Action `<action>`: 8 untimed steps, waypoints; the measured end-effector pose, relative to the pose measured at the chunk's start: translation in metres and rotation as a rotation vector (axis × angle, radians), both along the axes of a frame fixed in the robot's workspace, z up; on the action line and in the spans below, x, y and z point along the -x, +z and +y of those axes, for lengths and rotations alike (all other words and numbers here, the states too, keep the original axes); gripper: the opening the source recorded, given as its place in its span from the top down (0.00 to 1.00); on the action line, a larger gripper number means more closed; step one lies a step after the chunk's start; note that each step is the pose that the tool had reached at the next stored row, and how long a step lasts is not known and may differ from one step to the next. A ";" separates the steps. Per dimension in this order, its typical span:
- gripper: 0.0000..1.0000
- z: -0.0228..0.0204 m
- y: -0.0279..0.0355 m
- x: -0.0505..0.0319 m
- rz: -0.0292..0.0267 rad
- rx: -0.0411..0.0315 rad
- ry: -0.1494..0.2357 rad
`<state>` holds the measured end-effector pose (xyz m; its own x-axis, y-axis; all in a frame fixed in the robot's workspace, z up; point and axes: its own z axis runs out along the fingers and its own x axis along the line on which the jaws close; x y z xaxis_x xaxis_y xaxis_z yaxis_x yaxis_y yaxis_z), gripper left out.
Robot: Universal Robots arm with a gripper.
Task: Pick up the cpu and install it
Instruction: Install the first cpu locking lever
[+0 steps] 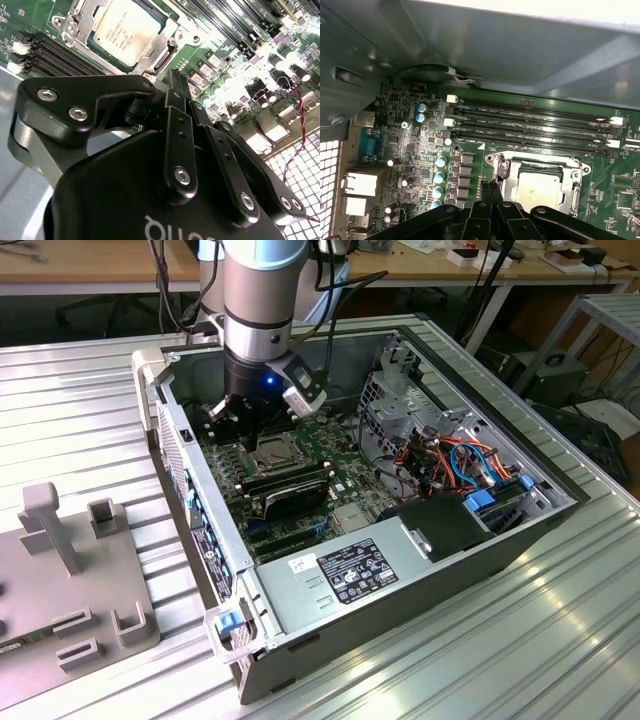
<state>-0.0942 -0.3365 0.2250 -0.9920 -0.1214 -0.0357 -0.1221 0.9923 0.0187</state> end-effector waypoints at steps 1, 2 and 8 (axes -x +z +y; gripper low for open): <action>0.89 0.0000 0.0000 0.0003 0.0000 0.0000 0.000; 0.89 0.0000 0.0000 0.0004 0.0000 0.0000 0.000; 0.89 0.0000 0.0000 0.0030 0.0000 0.0000 0.000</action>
